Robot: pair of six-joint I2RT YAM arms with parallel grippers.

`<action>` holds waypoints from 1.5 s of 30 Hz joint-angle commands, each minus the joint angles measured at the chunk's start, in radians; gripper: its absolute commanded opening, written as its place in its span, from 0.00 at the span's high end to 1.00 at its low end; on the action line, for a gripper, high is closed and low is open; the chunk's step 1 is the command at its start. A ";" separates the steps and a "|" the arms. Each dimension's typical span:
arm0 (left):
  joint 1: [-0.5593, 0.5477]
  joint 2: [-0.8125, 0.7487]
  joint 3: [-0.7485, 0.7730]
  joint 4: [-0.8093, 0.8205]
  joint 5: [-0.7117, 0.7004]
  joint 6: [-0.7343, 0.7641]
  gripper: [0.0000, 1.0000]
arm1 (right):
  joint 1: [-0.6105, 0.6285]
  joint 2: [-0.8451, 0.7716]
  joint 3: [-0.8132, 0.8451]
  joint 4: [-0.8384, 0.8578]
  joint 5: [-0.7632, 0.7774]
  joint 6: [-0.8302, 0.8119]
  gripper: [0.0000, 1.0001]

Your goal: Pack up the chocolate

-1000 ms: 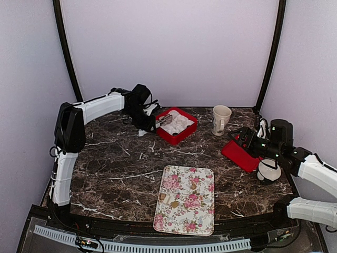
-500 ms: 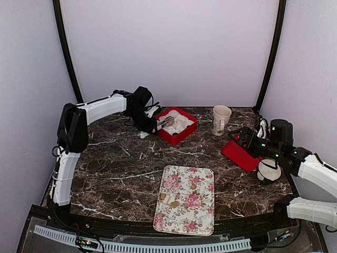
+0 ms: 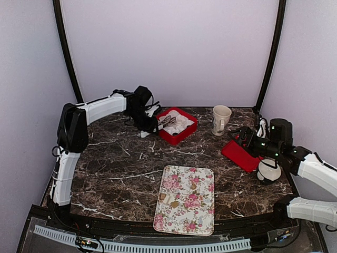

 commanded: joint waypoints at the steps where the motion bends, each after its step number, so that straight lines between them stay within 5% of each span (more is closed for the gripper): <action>1: 0.002 -0.141 0.026 0.012 0.015 -0.009 0.66 | -0.006 0.008 0.039 0.044 -0.004 -0.013 0.00; 11: 0.002 -0.434 -0.141 0.010 0.000 0.019 0.66 | -0.006 0.045 0.066 0.065 -0.051 -0.044 0.00; 22: -0.034 -0.802 -0.549 0.010 0.019 0.026 0.66 | -0.006 0.033 0.066 0.058 -0.091 -0.068 0.00; 34: -0.352 -1.078 -0.814 -0.137 -0.061 -0.018 0.66 | -0.006 0.013 0.041 0.065 -0.130 -0.068 0.00; 45: -0.630 -1.102 -0.951 -0.228 -0.173 -0.167 0.66 | -0.006 -0.032 0.033 0.038 -0.120 -0.067 0.00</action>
